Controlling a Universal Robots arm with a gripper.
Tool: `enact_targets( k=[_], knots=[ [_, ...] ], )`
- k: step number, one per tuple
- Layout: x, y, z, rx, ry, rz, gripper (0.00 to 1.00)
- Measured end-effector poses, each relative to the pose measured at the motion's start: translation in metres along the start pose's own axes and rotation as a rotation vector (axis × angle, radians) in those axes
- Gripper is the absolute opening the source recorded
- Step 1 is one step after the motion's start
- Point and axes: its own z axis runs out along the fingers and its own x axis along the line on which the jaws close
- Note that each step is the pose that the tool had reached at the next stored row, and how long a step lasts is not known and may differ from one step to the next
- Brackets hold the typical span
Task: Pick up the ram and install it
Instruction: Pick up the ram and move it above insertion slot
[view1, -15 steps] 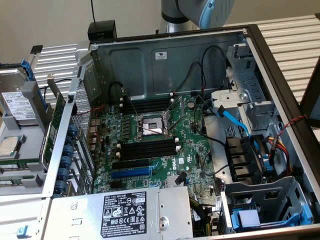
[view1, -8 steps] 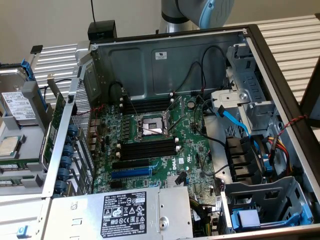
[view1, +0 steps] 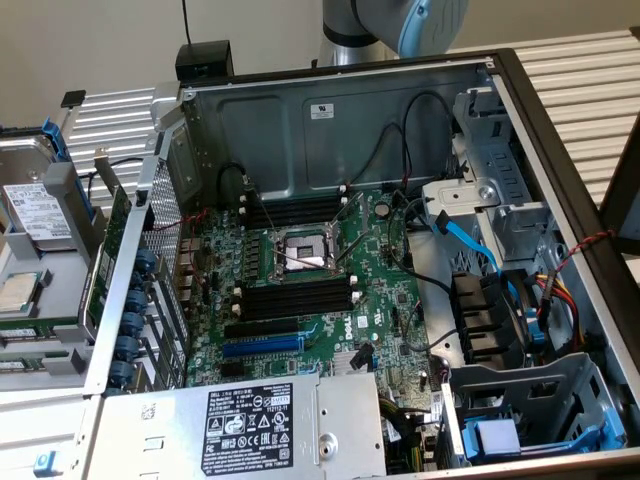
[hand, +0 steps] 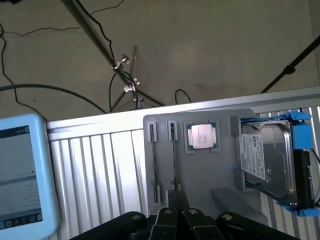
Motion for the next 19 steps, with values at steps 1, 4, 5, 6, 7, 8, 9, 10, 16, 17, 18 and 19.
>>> enact_targets(
  k=[1,4,5,6,7,8,9,10,16,17,18,19],
  knots=[
    [0.0000,-0.0001,0.0001,-0.0002,0.0008,-0.014,0.11],
    [0.0000,-0.0004,0.0005,-0.0010,0.0036,-0.056,0.11],
    [0.0000,-0.0005,0.0008,-0.0010,0.0048,-0.068,0.11],
    [0.0000,-0.0005,0.0012,-0.0008,0.0063,-0.081,0.11],
    [0.0000,-0.0005,0.0012,-0.0007,0.0081,-0.087,0.11],
    [0.0000,-0.0005,0.0012,-0.0007,0.0083,-0.087,0.11],
    [0.0000,-0.0005,0.0012,-0.0007,0.0084,-0.087,0.11],
    [0.0000,-0.0005,0.0012,-0.0007,0.0084,-0.087,0.11],
    [0.0000,-0.0005,0.0013,-0.0007,0.0084,-0.087,0.24],
    [0.0000,-0.0005,0.0015,-0.0006,0.0084,-0.087,0.30],
    [-0.0001,-0.0006,0.0023,-0.0005,0.0083,-0.088,0.30],
    [0.0000,-0.0006,0.0035,-0.0003,0.0083,-0.088,0.30]
  ],
)
